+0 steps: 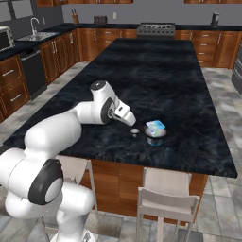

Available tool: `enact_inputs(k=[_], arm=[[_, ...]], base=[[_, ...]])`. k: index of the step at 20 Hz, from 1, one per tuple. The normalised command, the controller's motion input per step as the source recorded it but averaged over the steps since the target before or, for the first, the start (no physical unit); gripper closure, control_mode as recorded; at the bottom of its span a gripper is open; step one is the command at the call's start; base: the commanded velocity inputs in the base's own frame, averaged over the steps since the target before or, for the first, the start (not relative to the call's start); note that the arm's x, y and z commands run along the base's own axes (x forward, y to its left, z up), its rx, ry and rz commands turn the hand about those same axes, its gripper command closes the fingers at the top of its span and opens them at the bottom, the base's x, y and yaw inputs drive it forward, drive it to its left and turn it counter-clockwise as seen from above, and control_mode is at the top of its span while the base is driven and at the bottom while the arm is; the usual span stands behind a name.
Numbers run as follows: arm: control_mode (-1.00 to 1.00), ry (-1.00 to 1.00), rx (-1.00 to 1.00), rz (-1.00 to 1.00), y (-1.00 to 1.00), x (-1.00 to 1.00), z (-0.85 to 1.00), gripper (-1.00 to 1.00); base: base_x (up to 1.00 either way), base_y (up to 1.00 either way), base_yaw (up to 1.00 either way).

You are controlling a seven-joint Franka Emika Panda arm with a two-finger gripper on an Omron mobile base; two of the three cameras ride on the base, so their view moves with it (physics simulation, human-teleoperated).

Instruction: Stack the yogurt containers by placing the smaller containers on top of the larger containers.

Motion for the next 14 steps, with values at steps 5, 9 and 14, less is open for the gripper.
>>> enact_inputs(k=[5, 9, 14], arm=[[-1.0, 0.0, 0.13, -0.01, 0.0, 0.1, -0.11, -1.0], [-1.0, 0.0, 0.11, -0.04, 0.02, 0.07, 0.0, -1.0], [-1.0, 0.0, 0.07, -0.11, 0.06, 0.06, 0.0, -1.0]], base=[[0.0, 0.0, 0.0], [0.0, 0.0, 0.0], [0.0, 0.0, 0.0]])
